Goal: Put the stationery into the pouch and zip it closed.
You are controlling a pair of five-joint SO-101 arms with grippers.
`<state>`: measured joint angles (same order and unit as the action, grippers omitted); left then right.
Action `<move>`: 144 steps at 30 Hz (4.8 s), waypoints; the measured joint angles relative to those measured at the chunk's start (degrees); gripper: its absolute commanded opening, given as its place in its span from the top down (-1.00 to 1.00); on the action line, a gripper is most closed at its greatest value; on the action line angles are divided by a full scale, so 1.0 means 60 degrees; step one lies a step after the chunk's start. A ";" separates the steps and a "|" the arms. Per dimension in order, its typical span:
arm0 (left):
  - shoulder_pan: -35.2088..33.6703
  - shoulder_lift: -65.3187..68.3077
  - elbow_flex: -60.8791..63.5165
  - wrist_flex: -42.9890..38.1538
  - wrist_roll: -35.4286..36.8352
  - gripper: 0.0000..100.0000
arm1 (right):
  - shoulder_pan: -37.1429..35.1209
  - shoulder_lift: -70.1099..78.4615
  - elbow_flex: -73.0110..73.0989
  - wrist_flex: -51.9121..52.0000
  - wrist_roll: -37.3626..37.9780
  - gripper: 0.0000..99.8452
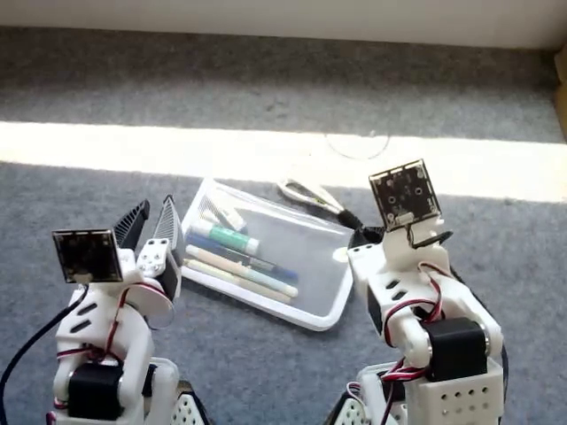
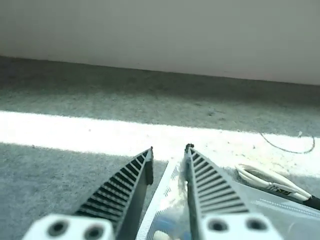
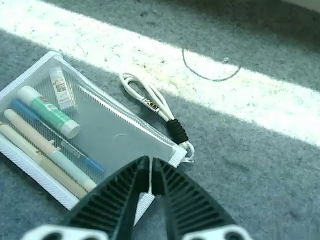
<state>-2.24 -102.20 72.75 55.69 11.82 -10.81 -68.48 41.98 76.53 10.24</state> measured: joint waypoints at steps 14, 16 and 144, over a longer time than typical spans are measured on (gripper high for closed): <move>-0.0015 0.0103 0.1934 -0.0059 -0.0029 0.78 | 0.0000 0.0073 0.2110 0.0029 -0.1597 0.99; -0.0015 0.0103 0.2300 -0.0059 -0.0103 0.78 | 0.0000 0.0073 0.2286 0.0029 -0.1597 0.99; 0.0821 0.0117 0.3883 0.3150 -0.1495 0.79 | 0.0000 -0.0205 0.8674 -0.3810 -0.1641 0.99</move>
<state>2.68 -101.49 96.04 74.59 2.86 -10.81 -69.71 94.02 53.67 0.40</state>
